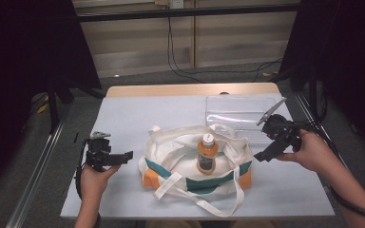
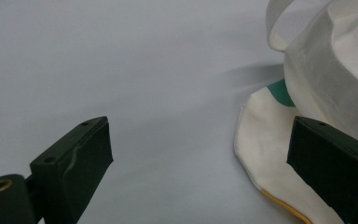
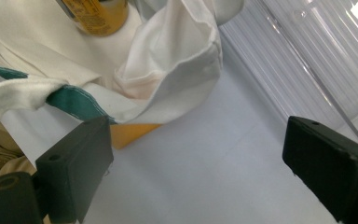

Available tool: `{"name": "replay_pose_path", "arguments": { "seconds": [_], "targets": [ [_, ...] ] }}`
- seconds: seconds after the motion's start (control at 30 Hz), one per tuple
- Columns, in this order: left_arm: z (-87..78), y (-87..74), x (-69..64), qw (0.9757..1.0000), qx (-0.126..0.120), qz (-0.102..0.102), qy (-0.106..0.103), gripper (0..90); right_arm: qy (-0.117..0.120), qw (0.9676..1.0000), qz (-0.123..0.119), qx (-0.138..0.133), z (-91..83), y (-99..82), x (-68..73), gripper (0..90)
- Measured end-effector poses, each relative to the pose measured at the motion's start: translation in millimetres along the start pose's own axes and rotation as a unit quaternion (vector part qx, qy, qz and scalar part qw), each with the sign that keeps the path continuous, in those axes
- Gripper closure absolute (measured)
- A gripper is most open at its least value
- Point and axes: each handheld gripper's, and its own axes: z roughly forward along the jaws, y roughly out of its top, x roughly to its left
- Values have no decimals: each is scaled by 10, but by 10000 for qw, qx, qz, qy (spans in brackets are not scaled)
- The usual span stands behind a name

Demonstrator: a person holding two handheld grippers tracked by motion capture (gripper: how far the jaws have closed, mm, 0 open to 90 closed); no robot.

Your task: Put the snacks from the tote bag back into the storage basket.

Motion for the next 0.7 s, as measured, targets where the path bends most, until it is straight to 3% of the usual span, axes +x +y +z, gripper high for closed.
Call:
{"name": "replay_pose_path", "arguments": {
  "seconds": [0.7],
  "targets": [
    [2,-3,7,10000,37,-17,-30,64,118,9992,-382,57,45,390,201,81]
  ]
}}
